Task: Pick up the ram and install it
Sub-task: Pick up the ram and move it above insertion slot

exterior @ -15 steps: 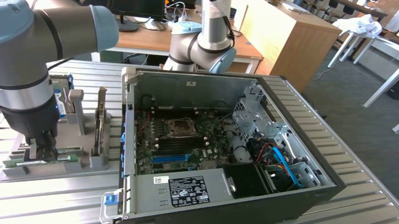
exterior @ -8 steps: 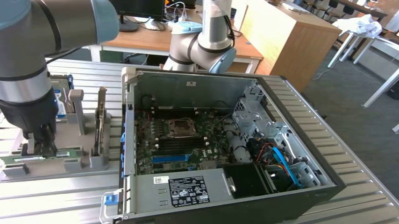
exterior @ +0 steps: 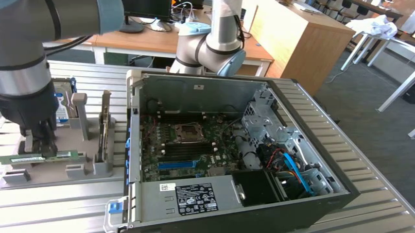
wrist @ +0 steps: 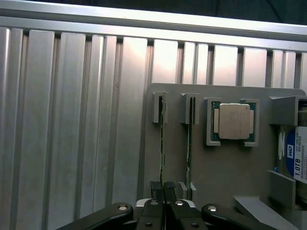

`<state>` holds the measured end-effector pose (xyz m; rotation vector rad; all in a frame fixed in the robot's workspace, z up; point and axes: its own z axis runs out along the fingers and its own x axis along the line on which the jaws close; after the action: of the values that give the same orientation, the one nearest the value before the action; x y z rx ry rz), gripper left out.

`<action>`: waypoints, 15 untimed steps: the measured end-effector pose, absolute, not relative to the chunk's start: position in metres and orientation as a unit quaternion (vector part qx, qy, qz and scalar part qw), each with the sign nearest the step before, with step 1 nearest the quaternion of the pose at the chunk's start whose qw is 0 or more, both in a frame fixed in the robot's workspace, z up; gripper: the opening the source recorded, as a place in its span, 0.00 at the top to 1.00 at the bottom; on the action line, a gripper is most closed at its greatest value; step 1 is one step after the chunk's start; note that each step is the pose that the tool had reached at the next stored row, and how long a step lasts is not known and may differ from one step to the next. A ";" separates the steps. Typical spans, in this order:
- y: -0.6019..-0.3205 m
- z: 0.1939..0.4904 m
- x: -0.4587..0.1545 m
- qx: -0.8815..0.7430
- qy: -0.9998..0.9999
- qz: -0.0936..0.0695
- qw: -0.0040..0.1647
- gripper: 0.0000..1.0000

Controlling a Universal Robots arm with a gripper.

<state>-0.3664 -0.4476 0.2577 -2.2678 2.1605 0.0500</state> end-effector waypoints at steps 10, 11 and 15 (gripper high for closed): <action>-0.448 0.281 -0.366 -0.724 0.690 0.016 0.005 0.88; -0.448 0.283 -0.366 -0.724 0.690 0.016 0.005 0.88; -0.448 0.292 -0.366 -0.724 0.690 0.016 0.005 0.88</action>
<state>-0.3659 -0.4476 0.2916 -2.2678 2.1604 0.0499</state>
